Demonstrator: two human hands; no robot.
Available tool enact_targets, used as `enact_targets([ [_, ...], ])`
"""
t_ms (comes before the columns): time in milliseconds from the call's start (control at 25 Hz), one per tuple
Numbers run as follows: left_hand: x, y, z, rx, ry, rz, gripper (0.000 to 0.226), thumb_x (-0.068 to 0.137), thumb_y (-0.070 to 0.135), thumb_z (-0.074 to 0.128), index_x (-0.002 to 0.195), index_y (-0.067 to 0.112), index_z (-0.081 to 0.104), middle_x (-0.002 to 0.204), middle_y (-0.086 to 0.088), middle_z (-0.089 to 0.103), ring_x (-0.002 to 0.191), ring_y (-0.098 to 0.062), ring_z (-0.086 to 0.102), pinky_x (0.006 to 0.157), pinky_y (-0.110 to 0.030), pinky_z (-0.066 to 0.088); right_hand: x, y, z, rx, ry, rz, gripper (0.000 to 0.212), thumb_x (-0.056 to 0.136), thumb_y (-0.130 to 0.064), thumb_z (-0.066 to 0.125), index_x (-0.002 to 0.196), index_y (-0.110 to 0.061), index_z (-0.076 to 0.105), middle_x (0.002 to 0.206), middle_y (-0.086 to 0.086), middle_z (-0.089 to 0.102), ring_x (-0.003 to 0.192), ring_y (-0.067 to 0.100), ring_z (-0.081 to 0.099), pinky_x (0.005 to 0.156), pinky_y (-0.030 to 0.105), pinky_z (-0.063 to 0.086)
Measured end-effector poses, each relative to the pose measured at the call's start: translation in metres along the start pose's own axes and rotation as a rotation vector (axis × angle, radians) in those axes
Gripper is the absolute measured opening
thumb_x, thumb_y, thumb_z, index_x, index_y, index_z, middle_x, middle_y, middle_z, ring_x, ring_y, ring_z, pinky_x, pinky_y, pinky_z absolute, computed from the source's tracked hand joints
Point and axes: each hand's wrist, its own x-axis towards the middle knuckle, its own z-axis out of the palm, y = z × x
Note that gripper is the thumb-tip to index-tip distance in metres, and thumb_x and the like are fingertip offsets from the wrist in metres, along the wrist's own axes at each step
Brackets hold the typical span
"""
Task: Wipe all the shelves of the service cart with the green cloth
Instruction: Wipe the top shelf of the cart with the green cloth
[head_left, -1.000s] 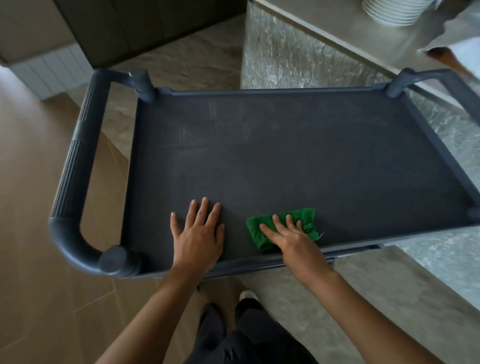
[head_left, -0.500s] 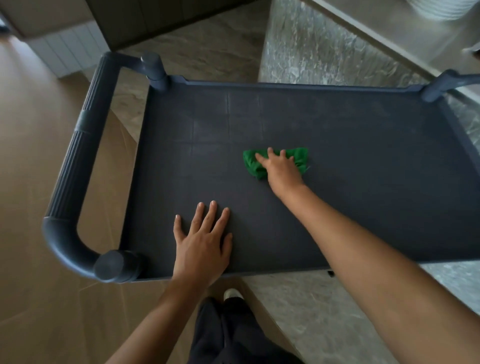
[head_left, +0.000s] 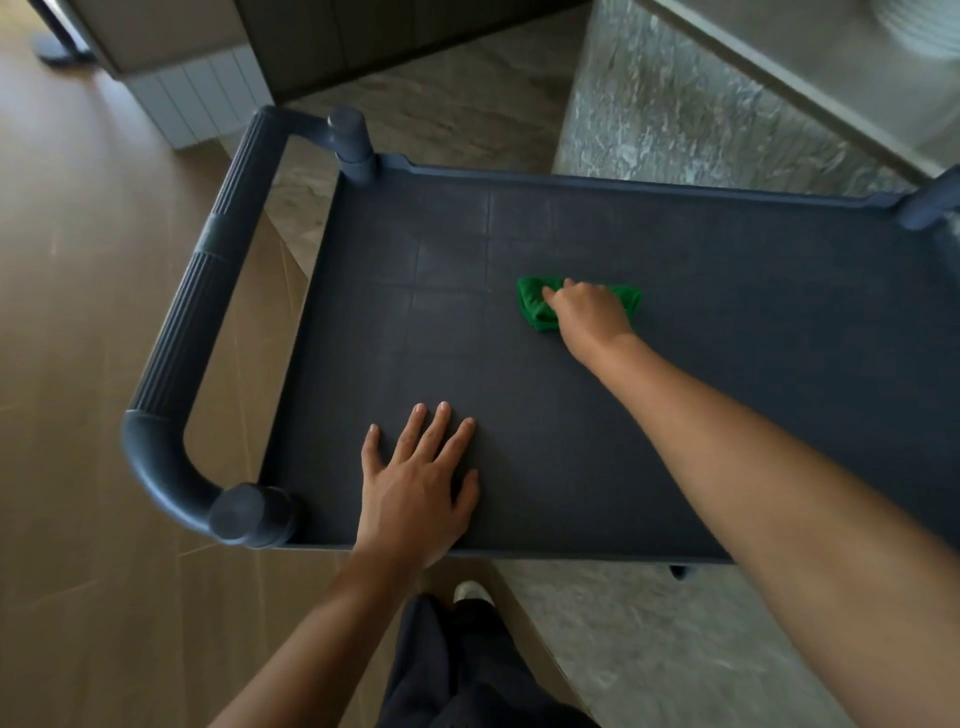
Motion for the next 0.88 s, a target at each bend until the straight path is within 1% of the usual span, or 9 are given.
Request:
enact_targets([
  [120, 0.001, 0.000, 0.000, -0.004, -0.004, 0.006, 0.060, 0.094, 0.057, 0.019, 0.150, 0.038, 0.018, 0.160, 0.008, 0.014, 0.148, -0.017, 0.004, 0.116, -0.055, 0.001, -0.059, -0.019, 0.002, -0.040, -0.040, -0.031, 0.044, 0.095, 0.001, 0.031, 0.136, -0.011, 0.043, 0.127, 0.018, 0.051, 0.102, 0.038, 0.059, 0.074, 0.043, 0.049],
  [240, 0.001, -0.001, 0.001, -0.003, -0.007, 0.008, 0.060, 0.094, 0.057, 0.020, 0.150, 0.037, 0.018, 0.160, 0.008, 0.013, 0.148, -0.016, 0.003, 0.116, -0.055, 0.000, -0.117, -0.043, 0.008, -0.004, -0.125, -0.022, 0.052, 0.096, 0.001, 0.025, 0.146, -0.012, 0.028, 0.147, 0.021, 0.033, 0.121, 0.042, 0.048, 0.085, 0.045, 0.049],
  [440, 0.000, -0.003, -0.005, -0.052, -0.027, 0.021, 0.057, 0.098, 0.052, 0.023, 0.151, 0.036, 0.014, 0.161, 0.009, 0.006, 0.148, -0.014, -0.003, 0.116, -0.052, -0.004, -0.180, -0.081, 0.010, 0.078, -0.179, -0.062, 0.055, 0.097, 0.004, 0.024, 0.150, -0.010, 0.017, 0.153, 0.024, 0.020, 0.134, 0.046, 0.032, 0.102, 0.047, 0.040],
  [520, 0.001, -0.007, -0.012, -0.098, -0.031, 0.035, 0.054, 0.100, 0.045, 0.026, 0.152, 0.031, 0.017, 0.161, 0.007, 0.008, 0.148, -0.013, -0.001, 0.117, -0.048, 0.000, -0.190, -0.093, 0.006, 0.084, -0.189, -0.104, 0.056, 0.097, 0.004, 0.024, 0.150, -0.010, 0.015, 0.154, 0.025, 0.017, 0.135, 0.047, 0.029, 0.105, 0.048, 0.038],
  [640, -0.001, -0.025, -0.031, -0.117, 0.031, 0.060, 0.051, 0.097, 0.030, 0.042, 0.146, 0.020, 0.035, 0.157, -0.001, 0.026, 0.146, -0.017, 0.017, 0.116, -0.040, 0.016, -0.193, -0.109, 0.005, 0.086, -0.188, -0.141, 0.055, 0.098, 0.003, 0.023, 0.151, -0.011, 0.014, 0.155, 0.025, 0.014, 0.136, 0.049, 0.026, 0.108, 0.049, 0.035],
  [720, -0.002, -0.041, -0.046, -0.112, 0.081, 0.057, 0.049, 0.092, 0.021, 0.050, 0.140, 0.014, 0.046, 0.150, -0.006, 0.040, 0.141, -0.022, 0.032, 0.111, -0.041, 0.028, -0.195, -0.121, 0.002, 0.107, -0.174, -0.166, 0.055, 0.097, 0.003, 0.029, 0.150, -0.011, 0.019, 0.154, 0.025, 0.017, 0.135, 0.050, 0.028, 0.107, 0.049, 0.037],
  [760, -0.002, -0.049, -0.052, -0.108, 0.083, 0.054, 0.048, 0.092, 0.019, 0.051, 0.139, 0.012, 0.047, 0.147, -0.007, 0.044, 0.139, -0.024, 0.035, 0.109, -0.041, 0.032, -0.195, -0.125, 0.000, 0.112, -0.124, -0.173, 0.055, 0.095, 0.002, 0.039, 0.147, -0.011, 0.028, 0.151, 0.026, 0.026, 0.130, 0.050, 0.036, 0.102, 0.048, 0.042],
  [840, -0.003, -0.058, -0.060, -0.105, 0.048, 0.052, 0.046, 0.093, 0.018, 0.049, 0.139, 0.011, 0.048, 0.145, -0.006, 0.046, 0.138, -0.024, 0.037, 0.108, -0.040, 0.034, -0.194, -0.130, -0.005, 0.067, -0.008, -0.142, 0.055, 0.079, -0.003, 0.069, 0.131, -0.013, 0.056, 0.133, 0.024, 0.053, 0.110, 0.046, 0.057, 0.082, 0.041, 0.056],
  [880, -0.003, -0.060, -0.064, -0.110, 0.031, 0.055, 0.044, 0.094, 0.018, 0.047, 0.137, 0.011, 0.050, 0.143, -0.006, 0.049, 0.136, -0.024, 0.040, 0.106, -0.040, 0.036, -0.194, -0.133, -0.007, 0.058, -0.003, -0.152, 0.054, 0.077, -0.003, 0.071, 0.129, -0.013, 0.058, 0.131, 0.023, 0.055, 0.108, 0.046, 0.059, 0.080, 0.041, 0.057],
])
